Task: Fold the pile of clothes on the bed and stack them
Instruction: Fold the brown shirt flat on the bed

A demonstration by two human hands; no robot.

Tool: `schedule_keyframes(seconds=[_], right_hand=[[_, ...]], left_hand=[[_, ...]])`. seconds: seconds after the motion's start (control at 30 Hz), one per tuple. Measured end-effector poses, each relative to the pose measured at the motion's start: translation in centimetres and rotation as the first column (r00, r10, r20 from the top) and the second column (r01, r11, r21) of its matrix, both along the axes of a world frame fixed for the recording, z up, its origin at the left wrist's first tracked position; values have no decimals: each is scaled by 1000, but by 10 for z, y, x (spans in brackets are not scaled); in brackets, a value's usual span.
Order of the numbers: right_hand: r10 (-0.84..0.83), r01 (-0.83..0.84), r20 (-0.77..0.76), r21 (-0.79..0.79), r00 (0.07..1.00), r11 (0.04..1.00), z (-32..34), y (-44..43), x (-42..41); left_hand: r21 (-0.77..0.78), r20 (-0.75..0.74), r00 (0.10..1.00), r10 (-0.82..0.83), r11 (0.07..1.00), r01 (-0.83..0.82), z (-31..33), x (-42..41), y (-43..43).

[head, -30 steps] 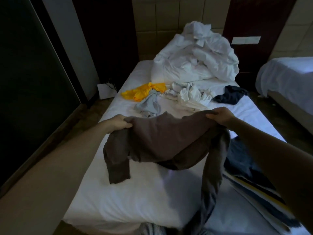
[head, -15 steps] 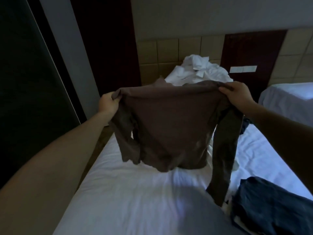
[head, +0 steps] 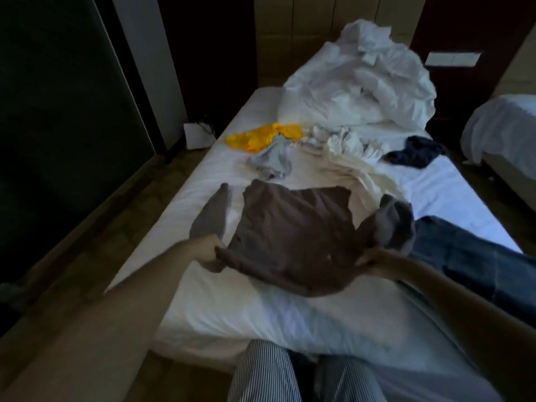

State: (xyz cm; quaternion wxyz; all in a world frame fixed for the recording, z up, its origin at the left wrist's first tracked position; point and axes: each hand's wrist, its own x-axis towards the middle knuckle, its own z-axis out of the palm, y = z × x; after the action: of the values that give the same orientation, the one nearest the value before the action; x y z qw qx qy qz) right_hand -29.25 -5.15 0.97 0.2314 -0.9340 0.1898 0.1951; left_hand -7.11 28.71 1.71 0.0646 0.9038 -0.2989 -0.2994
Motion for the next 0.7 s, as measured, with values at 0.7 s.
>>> schedule_keyframes(seconds=[0.7], right_hand=[[57,-23,95,-332,994,943,-82,103,-23]], left_hand=[[-216,69,890,450,878,-428,-103,-42,50]])
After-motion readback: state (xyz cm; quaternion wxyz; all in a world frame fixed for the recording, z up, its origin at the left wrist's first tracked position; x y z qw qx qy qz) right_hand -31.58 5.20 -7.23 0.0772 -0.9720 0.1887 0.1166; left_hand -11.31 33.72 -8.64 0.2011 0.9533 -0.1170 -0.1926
